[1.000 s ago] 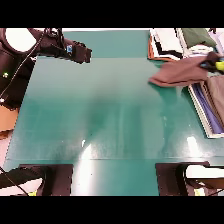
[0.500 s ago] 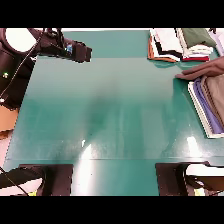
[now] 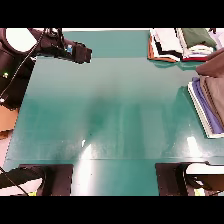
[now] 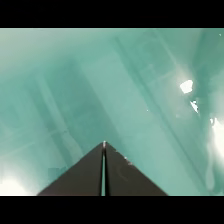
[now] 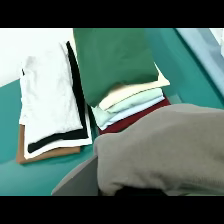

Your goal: Fold the shirts.

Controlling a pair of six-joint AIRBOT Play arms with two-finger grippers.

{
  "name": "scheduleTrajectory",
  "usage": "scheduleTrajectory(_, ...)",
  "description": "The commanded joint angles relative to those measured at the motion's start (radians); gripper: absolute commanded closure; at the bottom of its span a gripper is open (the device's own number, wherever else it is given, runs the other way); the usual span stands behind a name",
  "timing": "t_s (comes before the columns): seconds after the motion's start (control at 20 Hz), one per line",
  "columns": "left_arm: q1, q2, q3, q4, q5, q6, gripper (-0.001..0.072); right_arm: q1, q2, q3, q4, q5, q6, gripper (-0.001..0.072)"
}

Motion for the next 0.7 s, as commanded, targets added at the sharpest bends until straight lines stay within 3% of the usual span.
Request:
scheduleTrajectory(0.0,0.0,0.001,0.0,0.0,-0.002,0.0,0.0683,-0.045,0.003,0.032,-0.007,0.134,-0.053,0.0695)
scheduleTrajectory(0.15,0.0,0.001,0.0,0.001,-0.003,0.001,0.0683,-0.092,0.004,0.032,-0.021,0.278,-0.07,0.0696)
scheduleTrajectory(0.25,0.0,0.001,0.0,0.0,-0.002,0.001,0.0683,-0.118,0.024,-0.001,-0.109,0.359,-0.067,0.0695)
scheduleTrajectory(0.6,0.0,0.001,0.0,0.001,-0.004,0.01,0.0682,-0.227,0.287,-0.526,-0.363,0.346,-0.065,0.0689)
scheduleTrajectory(0.65,0.0,0.001,0.0,0.001,-0.008,0.01,0.0683,-0.25,0.319,-0.592,-0.378,0.343,-0.065,0.0611)
